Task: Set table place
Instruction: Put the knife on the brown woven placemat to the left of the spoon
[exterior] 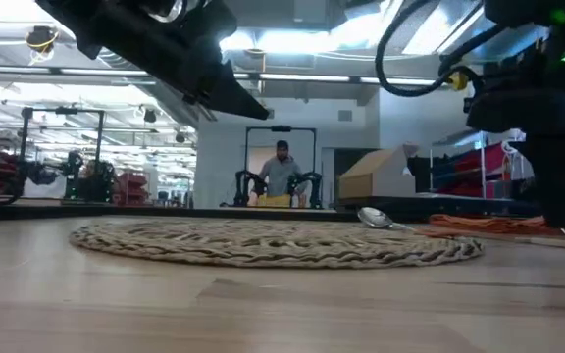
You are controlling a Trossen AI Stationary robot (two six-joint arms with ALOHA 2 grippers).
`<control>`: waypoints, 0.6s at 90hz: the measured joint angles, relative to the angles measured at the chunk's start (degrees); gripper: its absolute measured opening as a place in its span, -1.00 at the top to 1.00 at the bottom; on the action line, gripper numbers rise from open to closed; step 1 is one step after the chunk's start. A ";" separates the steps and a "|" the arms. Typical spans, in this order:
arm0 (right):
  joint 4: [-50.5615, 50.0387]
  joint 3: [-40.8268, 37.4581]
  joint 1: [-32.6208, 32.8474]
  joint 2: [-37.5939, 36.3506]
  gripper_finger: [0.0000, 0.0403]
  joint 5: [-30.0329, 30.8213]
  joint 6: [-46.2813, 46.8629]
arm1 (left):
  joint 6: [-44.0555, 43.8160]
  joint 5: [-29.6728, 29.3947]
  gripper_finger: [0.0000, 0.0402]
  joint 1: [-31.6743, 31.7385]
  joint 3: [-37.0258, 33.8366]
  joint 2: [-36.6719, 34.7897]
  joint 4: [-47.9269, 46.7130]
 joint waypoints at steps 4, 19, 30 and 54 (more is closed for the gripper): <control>-0.44 0.00 -0.02 0.00 0.66 -0.39 -0.06 | 0.00 0.00 1.00 0.00 0.00 0.00 -0.21; -1.99 0.00 -0.02 0.00 0.36 -3.38 -0.08 | 0.00 0.00 1.00 0.00 0.00 0.00 -0.53; -3.60 -0.02 0.04 0.00 0.25 -6.21 -0.07 | 0.00 0.00 1.00 0.00 0.00 0.00 -1.11; -5.26 -0.32 4.03 0.34 0.22 -7.44 4.63 | 0.00 0.00 1.00 0.00 0.00 0.00 -1.41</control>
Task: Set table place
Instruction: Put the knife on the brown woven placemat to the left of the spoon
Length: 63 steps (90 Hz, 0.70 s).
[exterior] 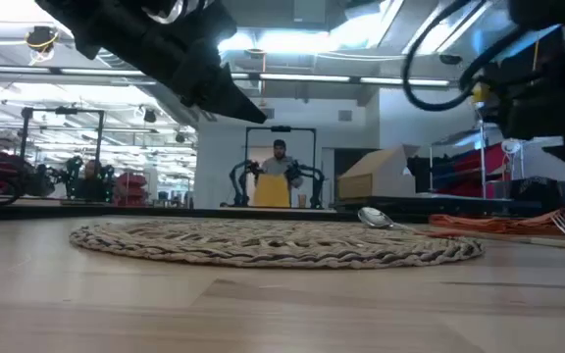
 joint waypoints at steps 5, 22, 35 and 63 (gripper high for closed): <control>0.84 -1.27 0.96 0.19 0.22 -0.07 1.43 | 0.00 -0.02 1.00 0.00 0.00 0.00 -0.01; 9.87 -5.79 1.55 1.30 0.22 -0.79 1.84 | -0.11 0.00 1.00 0.00 0.02 0.00 -0.03; 9.99 -5.97 1.56 2.01 0.29 -0.71 1.89 | -0.02 -0.02 1.00 0.00 0.02 0.00 -0.01; 10.67 -5.88 1.56 2.22 0.94 -0.69 0.21 | -0.02 0.00 1.00 0.00 0.02 0.00 -0.82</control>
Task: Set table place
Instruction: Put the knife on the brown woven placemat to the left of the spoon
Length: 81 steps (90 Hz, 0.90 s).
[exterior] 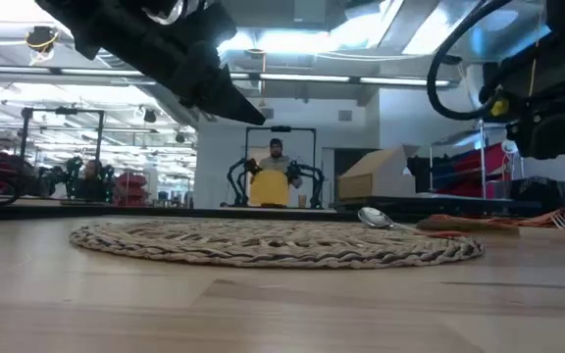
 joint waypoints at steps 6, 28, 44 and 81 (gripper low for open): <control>-0.03 0.00 0.00 0.00 0.95 0.17 -0.07 | 0.02 -0.02 1.00 0.01 0.00 0.00 -0.13; -1.15 1.03 0.25 0.26 0.98 2.91 -0.33 | 0.02 -0.01 1.00 0.02 0.00 0.00 -0.13; -3.77 3.59 1.84 0.65 0.99 6.30 -0.68 | 0.02 0.00 1.00 0.00 0.00 0.00 -0.03; 4.91 6.52 4.44 0.63 0.99 23.18 -1.32 | -0.36 -0.02 1.00 -0.46 0.00 0.00 1.04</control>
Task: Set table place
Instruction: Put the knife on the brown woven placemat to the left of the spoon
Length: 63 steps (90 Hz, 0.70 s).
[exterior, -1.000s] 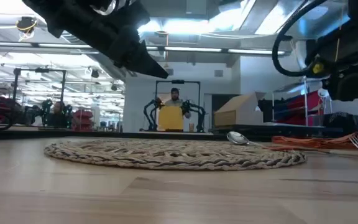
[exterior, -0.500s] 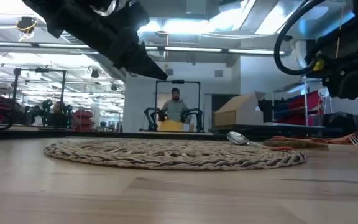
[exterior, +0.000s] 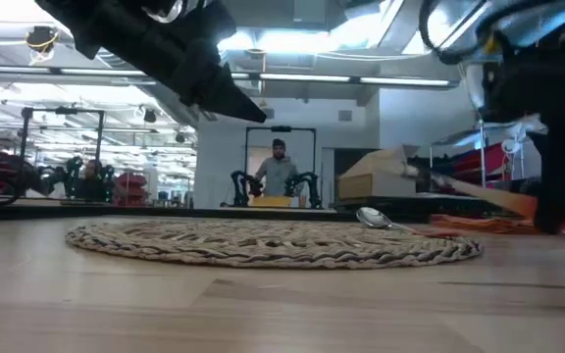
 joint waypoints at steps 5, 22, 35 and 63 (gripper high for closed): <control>3.47 0.02 0.21 0.00 0.99 0.91 0.00 | -0.01 0.02 1.00 -0.02 0.00 0.00 0.06; 18.19 0.04 1.16 -0.04 1.00 5.43 -1.45 | -0.06 0.00 1.00 -0.18 0.00 0.00 0.01; 26.88 0.10 1.14 -0.09 1.00 5.06 -1.24 | -0.06 0.02 1.00 -0.31 0.00 0.00 0.29; 31.27 0.13 -4.50 1.95 1.00 -0.19 -1.19 | -0.47 0.02 1.00 -0.28 0.00 0.00 0.26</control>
